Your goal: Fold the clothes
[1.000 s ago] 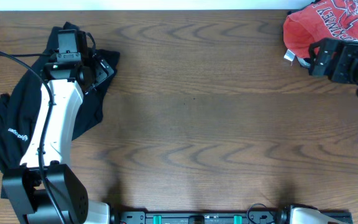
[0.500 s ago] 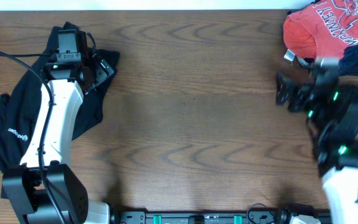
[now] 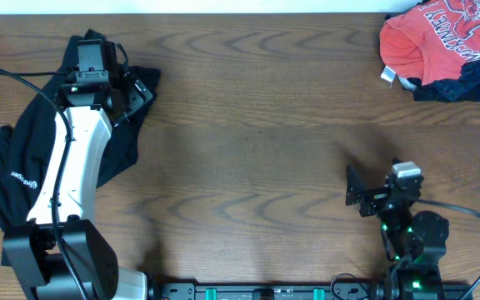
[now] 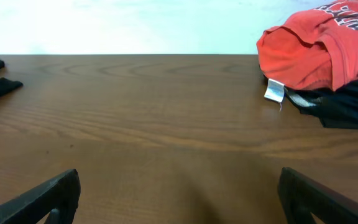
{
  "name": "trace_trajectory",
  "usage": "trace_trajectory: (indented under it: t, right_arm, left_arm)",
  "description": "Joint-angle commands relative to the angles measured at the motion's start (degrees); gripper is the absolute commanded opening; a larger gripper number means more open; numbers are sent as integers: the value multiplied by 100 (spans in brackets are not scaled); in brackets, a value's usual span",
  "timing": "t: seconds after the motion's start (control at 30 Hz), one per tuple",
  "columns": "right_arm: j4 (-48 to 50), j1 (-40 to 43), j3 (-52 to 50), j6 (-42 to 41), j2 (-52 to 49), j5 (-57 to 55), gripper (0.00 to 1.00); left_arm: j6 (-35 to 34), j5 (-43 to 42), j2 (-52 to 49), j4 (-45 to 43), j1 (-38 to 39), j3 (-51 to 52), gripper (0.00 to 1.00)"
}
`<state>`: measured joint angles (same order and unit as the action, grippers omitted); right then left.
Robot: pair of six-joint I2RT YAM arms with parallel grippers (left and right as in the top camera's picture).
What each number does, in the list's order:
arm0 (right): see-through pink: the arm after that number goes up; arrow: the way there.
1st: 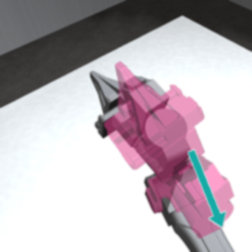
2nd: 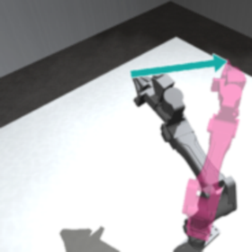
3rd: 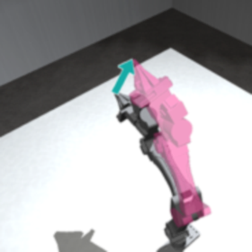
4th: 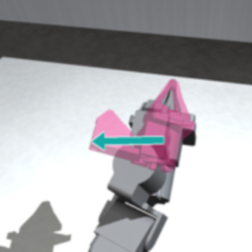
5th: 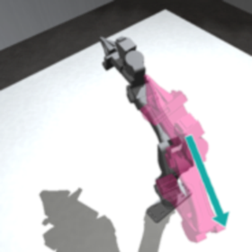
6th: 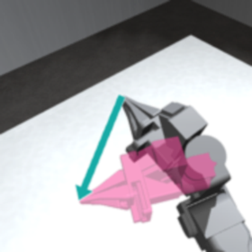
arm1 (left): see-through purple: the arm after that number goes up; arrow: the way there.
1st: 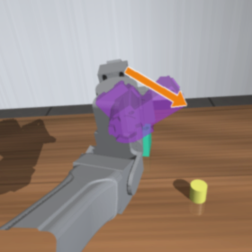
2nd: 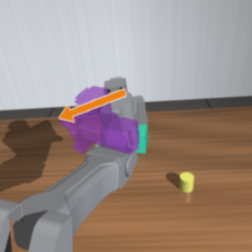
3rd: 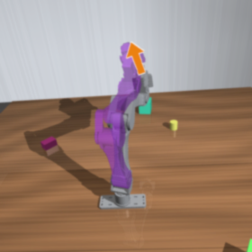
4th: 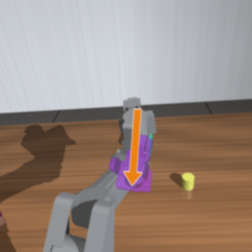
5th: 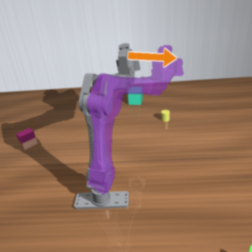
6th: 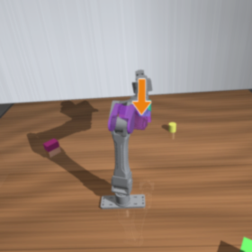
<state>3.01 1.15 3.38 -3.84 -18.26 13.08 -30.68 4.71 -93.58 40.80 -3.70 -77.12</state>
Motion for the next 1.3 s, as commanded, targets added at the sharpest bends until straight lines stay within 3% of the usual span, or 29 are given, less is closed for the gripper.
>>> trace_trajectory:
  t: [0.0,0.17,0.47,1.27]
  right_arm:
    - [-31,-59,-321,-188,409,-109,99]
    - [-636,-90,-308,-188,890,-192,99]
    - [-616,-79,-308,-186,1823,-131,99]
    - [-623,-79,-306,-17,1794,-214,99]
  left_arm:
    - [-28,28,-76,7,-9,31,98]
    - [-28,28,-76,7,-9,31,98]
    - [-28,28,-76,7,-9,31,98]
    - [-28,28,-76,7,-9,31,98]
